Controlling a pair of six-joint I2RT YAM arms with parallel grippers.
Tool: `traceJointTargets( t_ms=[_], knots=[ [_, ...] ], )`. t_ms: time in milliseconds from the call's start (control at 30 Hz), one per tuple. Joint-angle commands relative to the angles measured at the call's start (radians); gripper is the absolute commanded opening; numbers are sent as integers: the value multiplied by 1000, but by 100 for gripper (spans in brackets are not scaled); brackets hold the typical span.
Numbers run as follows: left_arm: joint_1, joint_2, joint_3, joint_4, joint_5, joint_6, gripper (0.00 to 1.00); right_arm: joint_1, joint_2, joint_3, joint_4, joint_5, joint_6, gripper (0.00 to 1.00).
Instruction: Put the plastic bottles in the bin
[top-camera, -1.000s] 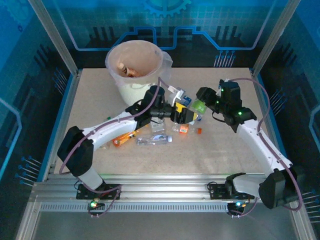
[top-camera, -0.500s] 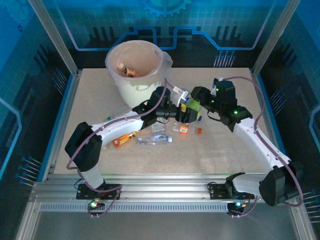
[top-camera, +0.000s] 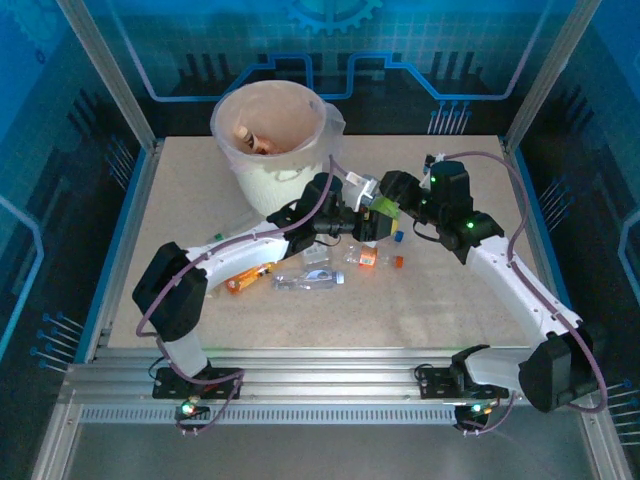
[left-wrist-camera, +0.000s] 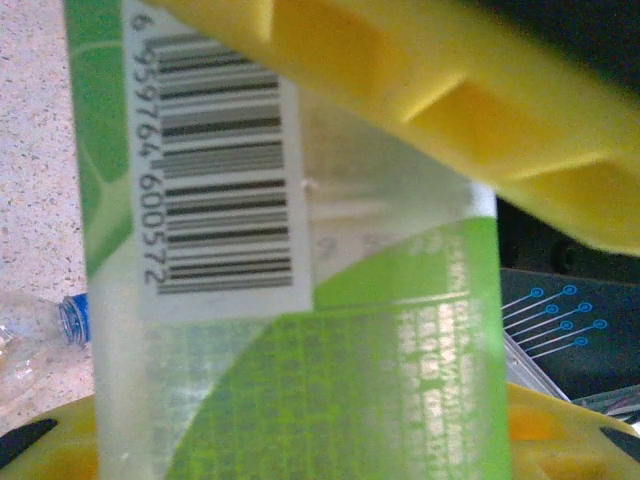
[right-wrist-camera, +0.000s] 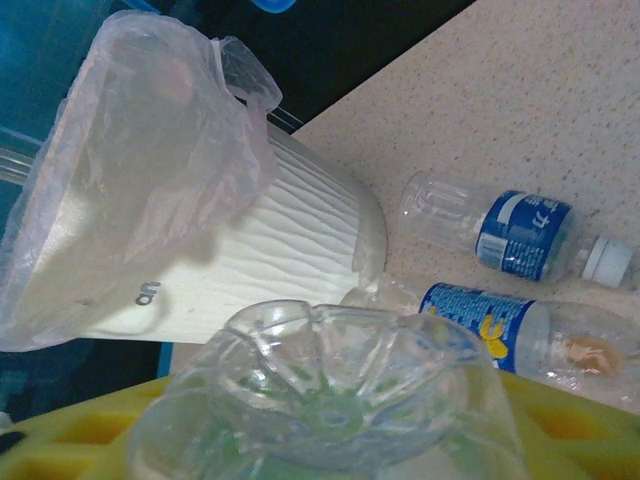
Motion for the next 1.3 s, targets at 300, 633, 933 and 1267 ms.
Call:
traceJointTargets(
  t_ms=[300, 633, 933, 1267],
  knots=[
    [16, -118, -35, 17, -78, 61, 38, 20, -64, 142, -109, -19, -136, 100],
    [133, -194, -42, -51, -124, 88, 38, 14, -192, 201, -187, 57, -232, 100],
    [269, -251, 119, -174, -213, 206, 39, 15, -254, 133, -264, 156, -253, 100],
    [425, -124, 367, -244, -243, 287, 39, 15, -214, 81, -272, 140, -230, 100]
  ],
)
